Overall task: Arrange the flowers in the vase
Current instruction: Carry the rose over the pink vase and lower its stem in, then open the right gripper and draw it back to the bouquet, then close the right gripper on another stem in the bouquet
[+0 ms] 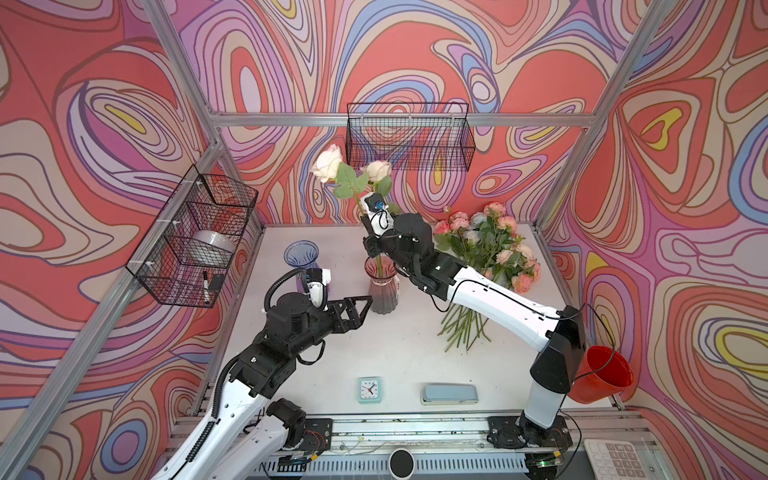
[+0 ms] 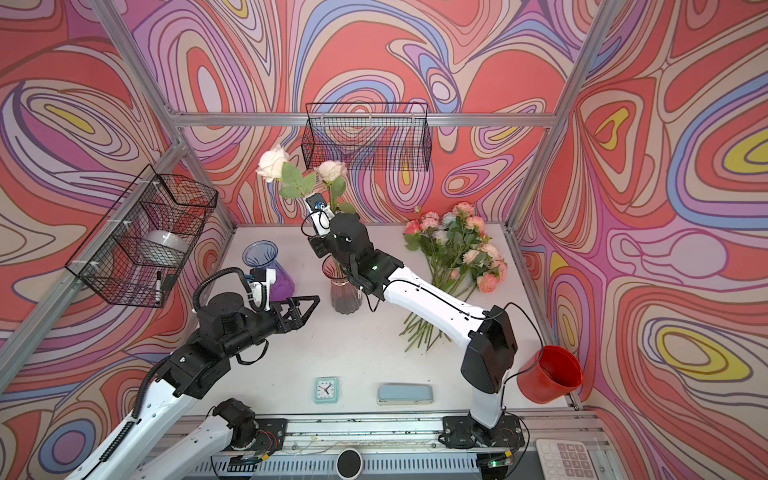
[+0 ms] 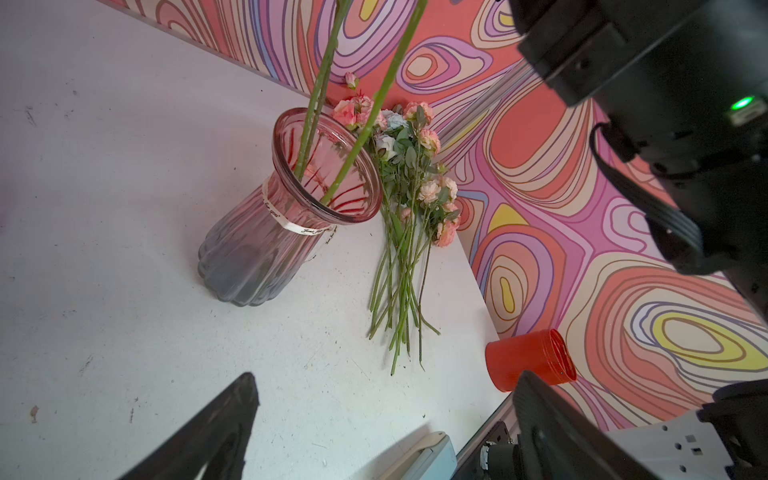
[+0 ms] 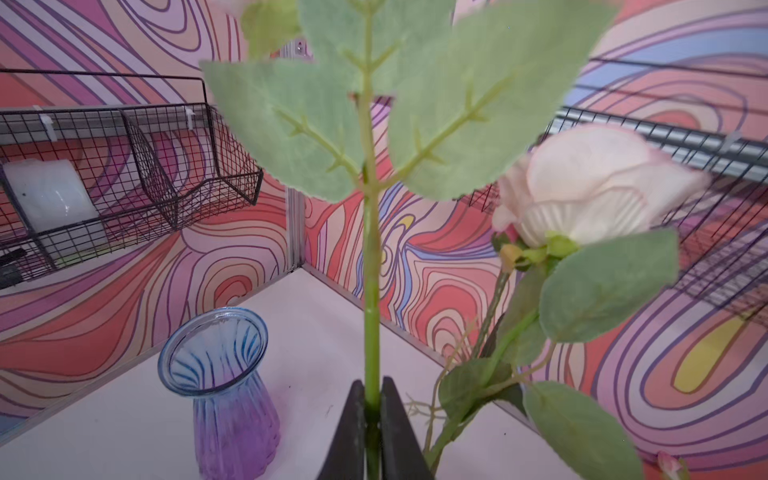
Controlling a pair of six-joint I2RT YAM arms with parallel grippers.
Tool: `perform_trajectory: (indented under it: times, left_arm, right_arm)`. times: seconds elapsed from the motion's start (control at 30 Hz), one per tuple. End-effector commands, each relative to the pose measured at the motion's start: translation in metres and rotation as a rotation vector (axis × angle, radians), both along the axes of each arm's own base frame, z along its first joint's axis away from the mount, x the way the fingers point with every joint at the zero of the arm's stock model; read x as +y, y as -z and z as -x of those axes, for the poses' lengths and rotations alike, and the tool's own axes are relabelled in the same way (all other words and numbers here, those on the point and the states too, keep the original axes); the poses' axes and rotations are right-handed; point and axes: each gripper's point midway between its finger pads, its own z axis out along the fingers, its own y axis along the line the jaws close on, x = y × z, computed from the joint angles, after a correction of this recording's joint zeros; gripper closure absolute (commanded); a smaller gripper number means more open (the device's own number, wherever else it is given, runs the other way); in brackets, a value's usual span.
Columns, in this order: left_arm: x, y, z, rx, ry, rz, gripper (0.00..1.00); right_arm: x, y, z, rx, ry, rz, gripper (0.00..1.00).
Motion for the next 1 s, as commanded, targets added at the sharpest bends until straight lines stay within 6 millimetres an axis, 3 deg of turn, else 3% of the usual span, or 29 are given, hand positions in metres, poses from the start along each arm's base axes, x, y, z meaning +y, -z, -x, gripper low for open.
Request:
perform_trajectory:
  times: [0.0,0.07,0.1,0.2,0.4,0.5,0.67,0.83,0.97]
  left_arm:
    - [0.000,-0.010,0.001,-0.019,0.009,-0.016,0.02]
    - [-0.001,-0.010,-0.001,-0.019,0.008,-0.024,0.02]
    - [0.000,-0.010,-0.002,-0.020,0.005,-0.029,0.02]
    - [0.001,-0.009,-0.005,-0.014,-0.007,-0.049,0.02]
    - [0.002,-0.011,-0.007,-0.021,-0.012,-0.062,0.01]
    - [0.001,-0.014,-0.006,-0.029,-0.005,-0.056,0.01]
    - [-0.001,-0.011,-0.002,-0.026,0.017,-0.042,0.00]
    - [-0.005,0.003,0.002,0.001,0.036,-0.022,0.01]
    - [-0.006,0.012,0.005,0.020,0.044,-0.010,0.01]
  right_arm:
    - [-0.003,0.014,0.014,0.104,-0.034,0.002,0.79]
    - [-0.004,0.023,0.016,0.137,-0.036,0.010,0.68]
    - [-0.010,0.013,0.022,0.135,-0.039,-0.011,0.64]
    - [-0.018,0.008,0.030,0.157,-0.040,-0.044,0.56]
    - [-0.043,-0.004,0.058,0.194,-0.060,-0.149,0.49]
    - [-0.060,0.001,0.071,0.238,-0.044,-0.187,0.47]
    - [-0.118,0.050,0.066,0.391,0.187,-0.207,0.42]
    - [-0.200,0.132,0.048,0.649,0.393,-0.322,0.46]
    - [-0.252,0.185,0.037,0.769,0.539,-0.376,0.53]
